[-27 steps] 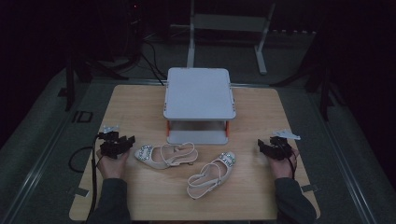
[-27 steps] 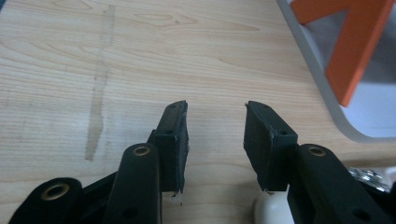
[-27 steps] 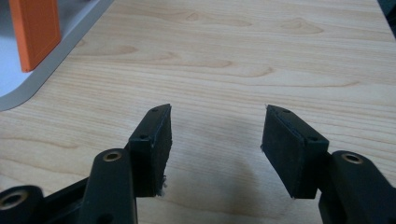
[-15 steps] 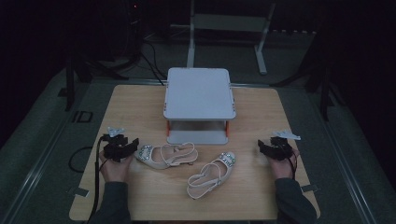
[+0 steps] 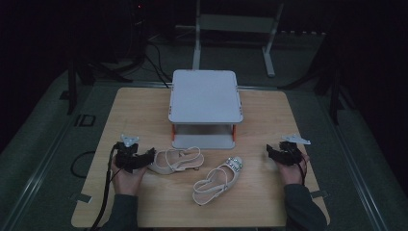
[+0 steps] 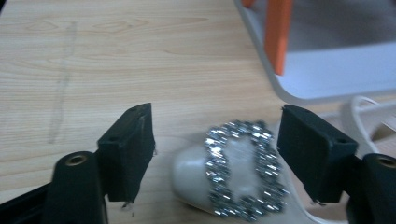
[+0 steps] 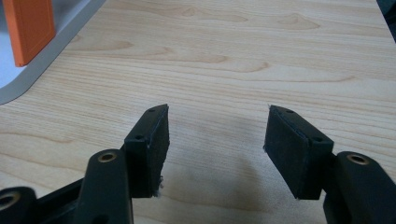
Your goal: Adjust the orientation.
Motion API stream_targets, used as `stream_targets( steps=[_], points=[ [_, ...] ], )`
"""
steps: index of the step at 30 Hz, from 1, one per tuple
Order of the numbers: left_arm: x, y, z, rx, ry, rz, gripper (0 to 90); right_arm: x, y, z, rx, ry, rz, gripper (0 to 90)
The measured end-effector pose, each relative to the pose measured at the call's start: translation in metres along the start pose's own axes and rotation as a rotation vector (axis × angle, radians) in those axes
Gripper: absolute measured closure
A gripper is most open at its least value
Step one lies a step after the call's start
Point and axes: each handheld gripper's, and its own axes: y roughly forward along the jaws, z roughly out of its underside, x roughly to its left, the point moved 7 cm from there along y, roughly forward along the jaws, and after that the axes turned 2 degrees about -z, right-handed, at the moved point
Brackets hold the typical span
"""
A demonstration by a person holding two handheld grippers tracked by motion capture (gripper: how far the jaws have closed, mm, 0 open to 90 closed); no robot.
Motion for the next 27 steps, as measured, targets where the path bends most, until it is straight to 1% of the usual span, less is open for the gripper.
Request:
stream_targets(
  steps=[1,2,3,4,5,6,9,10,11,12,13,16,17,19,20,22,23,24,27],
  points=[
    [-0.005,0.006,0.007,0.028,0.014,0.013,21.2,0.0,0.001,0.001,0.005,-0.001,-0.002,39.9],
    [-0.006,0.007,0.009,0.032,0.014,0.013,18.8,0.0,0.001,0.001,0.006,-0.001,-0.001,39.9],
    [-0.008,0.007,0.012,0.036,0.024,0.014,18.0,-0.001,0.001,0.001,0.006,-0.001,0.0,39.9],
    [-0.009,0.007,0.014,0.043,0.032,-0.001,16.1,-0.001,0.001,0.001,0.004,0.002,0.0,39.9],
    [-0.011,0.007,0.016,0.039,0.038,-0.015,14.6,-0.002,0.001,0.001,0.002,0.003,0.001,39.9],
    [-0.012,0.008,0.019,0.046,0.049,-0.023,14.6,-0.002,0.001,0.001,0.004,0.008,0.002,39.7],
    [-0.01,0.014,0.026,0.082,0.048,-0.039,14.2,-0.003,0.001,0.002,0.008,0.01,0.002,39.7],
    [-0.009,0.016,0.027,0.082,0.043,-0.035,14.8,-0.003,0.002,0.002,0.009,0.009,0.002,39.7],
    [-0.008,0.016,0.028,0.083,0.028,-0.022,15.0,-0.003,0.002,0.002,0.007,0.008,0.002,39.7],
    [-0.007,0.016,0.027,0.082,0.029,-0.018,15.3,-0.003,0.001,0.002,0.006,0.007,0.003,39.7],
    [-0.007,0.016,0.027,0.078,0.033,-0.026,16.1,-0.003,0.001,0.002,0.005,0.007,0.003,39.7],
    [-0.004,0.016,0.024,0.067,0.032,-0.036,25.4,-0.004,0.002,0.003,0.011,0.013,0.002,39.7],
    [-0.002,0.017,0.023,0.065,0.03,-0.035,26.8,-0.004,0.003,0.003,0.014,0.013,0.002,39.7],
    [0.0,0.019,0.021,0.067,0.024,-0.02,32.1,-0.004,0.003,0.003,0.015,0.012,0.002,39.7],
    [0.001,0.02,0.02,0.067,0.036,-0.014,33.9,-0.004,0.003,0.003,0.013,0.012,0.003,39.7],
    [0.0,0.023,0.019,0.065,0.035,0.006,38.4,-0.004,0.003,0.003,0.015,0.012,0.002,39.7],
    [0.0,0.024,0.018,0.068,0.042,0.025,42.9,-0.004,0.003,0.003,0.015,0.01,0.003,39.7],
    [0.0,0.024,0.018,0.068,0.042,0.025,44.7,-0.004,0.003,0.003,0.015,0.01,0.003,39.7],
    [0.002,0.027,0.013,0.072,0.057,0.028,45.1,-0.003,0.003,0.004,0.017,0.01,0.003,39.7]
  ],
)
